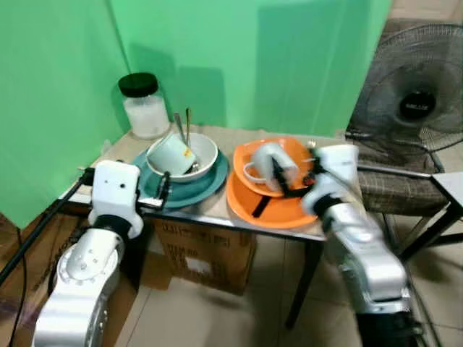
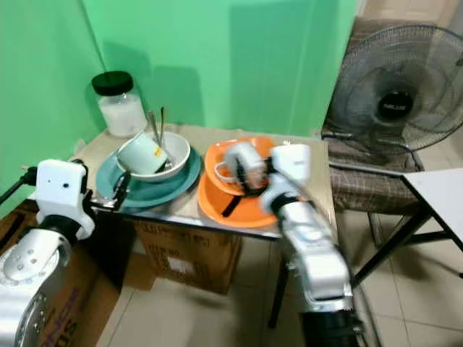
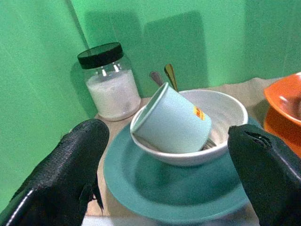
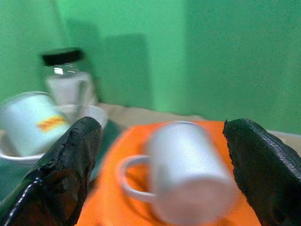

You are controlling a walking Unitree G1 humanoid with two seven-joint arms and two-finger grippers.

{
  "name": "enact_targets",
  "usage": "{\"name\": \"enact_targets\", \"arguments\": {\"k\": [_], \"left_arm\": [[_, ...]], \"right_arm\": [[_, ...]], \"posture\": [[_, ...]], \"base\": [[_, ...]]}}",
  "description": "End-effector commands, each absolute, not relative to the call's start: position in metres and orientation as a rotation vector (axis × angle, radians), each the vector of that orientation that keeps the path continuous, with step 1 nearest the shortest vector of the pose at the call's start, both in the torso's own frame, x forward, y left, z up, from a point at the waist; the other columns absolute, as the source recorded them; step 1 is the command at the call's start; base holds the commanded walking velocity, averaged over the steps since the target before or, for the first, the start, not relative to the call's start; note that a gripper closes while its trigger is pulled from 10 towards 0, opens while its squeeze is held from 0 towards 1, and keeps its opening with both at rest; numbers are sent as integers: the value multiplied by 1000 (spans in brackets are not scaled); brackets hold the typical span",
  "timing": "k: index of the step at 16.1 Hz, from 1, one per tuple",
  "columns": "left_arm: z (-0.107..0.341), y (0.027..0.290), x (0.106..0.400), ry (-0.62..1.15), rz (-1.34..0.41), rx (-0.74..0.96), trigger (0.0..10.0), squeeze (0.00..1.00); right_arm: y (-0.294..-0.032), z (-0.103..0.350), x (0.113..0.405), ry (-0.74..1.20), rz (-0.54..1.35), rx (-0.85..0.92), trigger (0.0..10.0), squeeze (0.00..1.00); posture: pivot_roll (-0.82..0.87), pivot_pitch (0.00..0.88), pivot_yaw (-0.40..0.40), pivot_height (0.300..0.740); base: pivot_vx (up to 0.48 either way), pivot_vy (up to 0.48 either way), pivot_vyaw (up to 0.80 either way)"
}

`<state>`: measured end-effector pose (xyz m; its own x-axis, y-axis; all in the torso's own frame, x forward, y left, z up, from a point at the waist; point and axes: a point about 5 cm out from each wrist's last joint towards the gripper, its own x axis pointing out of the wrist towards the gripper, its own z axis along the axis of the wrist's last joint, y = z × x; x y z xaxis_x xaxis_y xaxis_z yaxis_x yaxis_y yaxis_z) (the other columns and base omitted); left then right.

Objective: Setting the table

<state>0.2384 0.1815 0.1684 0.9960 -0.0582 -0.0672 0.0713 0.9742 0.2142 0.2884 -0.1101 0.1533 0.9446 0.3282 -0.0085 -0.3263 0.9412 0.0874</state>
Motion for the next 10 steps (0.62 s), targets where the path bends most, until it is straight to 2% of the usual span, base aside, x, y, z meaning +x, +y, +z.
{"name": "enact_targets", "arguments": {"k": [1,4,8,10], "left_arm": [[173,174,244,35,-110,221,10000,0],[171,170,250,31,-145,212,10000,0],[170,162,257,15,-187,197,10000,0],[168,162,254,13,-195,189,10000,0]], "right_arm": [[-122,156,287,-1,294,78,10000,0],[-124,158,287,-8,278,80,10000,0],[-127,164,284,-30,289,67,10000,0],[-125,166,284,-37,317,57,10000,0]], "posture": [[-89,0,84,740],[-123,0,112,740],[-139,0,112,740],[-127,0,87,740]], "base": [[304,0,0],[301,0,0],[300,0,-727],[135,0,0]]}}
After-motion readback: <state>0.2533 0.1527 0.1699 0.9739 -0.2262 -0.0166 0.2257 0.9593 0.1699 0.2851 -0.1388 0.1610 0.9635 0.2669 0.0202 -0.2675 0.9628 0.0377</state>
